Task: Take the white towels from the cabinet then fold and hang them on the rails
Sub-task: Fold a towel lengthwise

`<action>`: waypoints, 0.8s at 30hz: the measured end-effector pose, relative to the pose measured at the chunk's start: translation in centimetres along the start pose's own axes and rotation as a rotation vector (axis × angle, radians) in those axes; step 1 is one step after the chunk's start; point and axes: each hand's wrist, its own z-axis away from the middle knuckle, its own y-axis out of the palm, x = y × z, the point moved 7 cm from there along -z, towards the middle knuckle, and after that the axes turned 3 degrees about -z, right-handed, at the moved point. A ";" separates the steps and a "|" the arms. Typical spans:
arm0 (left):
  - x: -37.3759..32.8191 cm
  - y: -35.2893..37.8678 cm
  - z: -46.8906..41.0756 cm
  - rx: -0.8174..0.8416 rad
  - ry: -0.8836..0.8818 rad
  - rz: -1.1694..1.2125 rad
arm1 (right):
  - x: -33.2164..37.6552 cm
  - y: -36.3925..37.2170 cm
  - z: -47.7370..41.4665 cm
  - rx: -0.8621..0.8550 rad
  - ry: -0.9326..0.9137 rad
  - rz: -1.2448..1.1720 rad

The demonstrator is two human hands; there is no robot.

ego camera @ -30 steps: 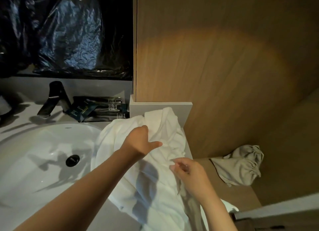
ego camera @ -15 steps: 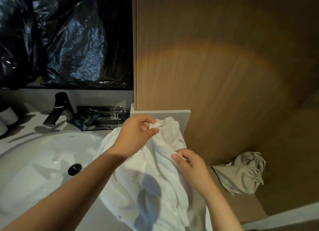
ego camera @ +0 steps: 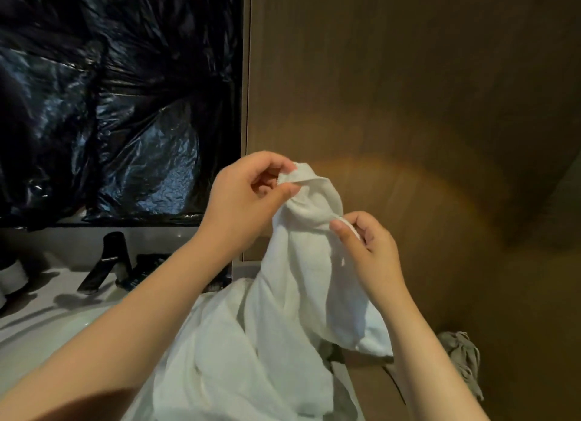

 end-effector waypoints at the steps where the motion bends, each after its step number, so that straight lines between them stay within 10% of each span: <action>1: -0.1 -0.2 -0.3 0.014 0.005 -0.017 | 0.5 0.0 -0.2 0.007 -0.007 -0.002; 12: 10.3 -0.3 7.0 0.312 -0.329 -0.244 | -7.1 2.4 4.3 0.237 0.298 0.053; 20: 11.5 -1.2 8.9 0.289 -0.350 -0.265 | -6.1 7.0 2.9 0.478 0.168 0.176; 24: 12.6 -0.6 11.5 0.266 -0.640 -0.100 | -5.7 8.3 1.7 0.464 0.097 0.245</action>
